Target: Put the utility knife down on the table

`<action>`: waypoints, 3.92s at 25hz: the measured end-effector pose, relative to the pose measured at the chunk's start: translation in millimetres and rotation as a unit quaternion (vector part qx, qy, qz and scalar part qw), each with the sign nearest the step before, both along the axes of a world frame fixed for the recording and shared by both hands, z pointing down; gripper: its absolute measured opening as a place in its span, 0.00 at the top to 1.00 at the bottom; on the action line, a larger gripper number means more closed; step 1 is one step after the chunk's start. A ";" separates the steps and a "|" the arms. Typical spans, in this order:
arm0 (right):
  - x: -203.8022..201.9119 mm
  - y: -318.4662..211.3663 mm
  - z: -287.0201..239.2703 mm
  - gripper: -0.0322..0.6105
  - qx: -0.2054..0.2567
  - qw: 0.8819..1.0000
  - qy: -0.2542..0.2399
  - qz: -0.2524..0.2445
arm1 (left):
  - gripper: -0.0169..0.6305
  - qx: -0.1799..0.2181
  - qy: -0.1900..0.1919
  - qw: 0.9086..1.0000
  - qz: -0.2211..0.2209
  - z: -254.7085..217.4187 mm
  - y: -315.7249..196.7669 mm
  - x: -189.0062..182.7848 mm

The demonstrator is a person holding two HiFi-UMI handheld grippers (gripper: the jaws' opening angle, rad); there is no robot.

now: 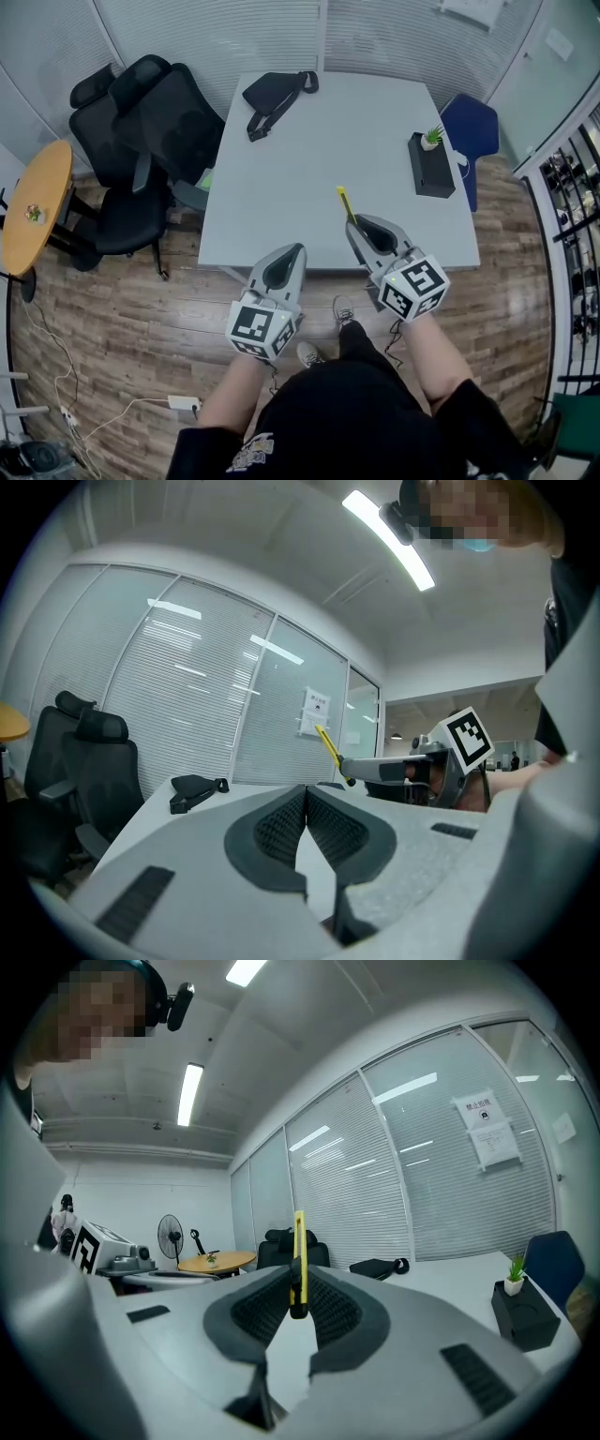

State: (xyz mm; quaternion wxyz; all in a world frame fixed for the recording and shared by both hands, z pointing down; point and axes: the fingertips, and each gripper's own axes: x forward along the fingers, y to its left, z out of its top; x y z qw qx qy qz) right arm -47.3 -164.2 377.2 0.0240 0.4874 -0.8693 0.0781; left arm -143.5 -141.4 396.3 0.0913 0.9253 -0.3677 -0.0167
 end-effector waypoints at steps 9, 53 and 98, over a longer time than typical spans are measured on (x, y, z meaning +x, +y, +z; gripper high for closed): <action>20.0 -18.4 9.3 0.86 -0.005 1.000 -0.009 -0.011 | 0.96 -0.004 -0.014 1.000 -0.006 6.4 -12.4 22.1; 89.8 -197.6 162.5 0.86 -0.113 0.986 0.049 -0.115 | 0.97 -0.106 -0.067 0.991 -0.041 109.1 -134.6 135.1; 74.7 -196.7 355.3 0.85 -0.309 0.919 0.205 -0.135 | 0.97 -0.169 -0.066 0.980 -0.084 146.3 -120.1 101.3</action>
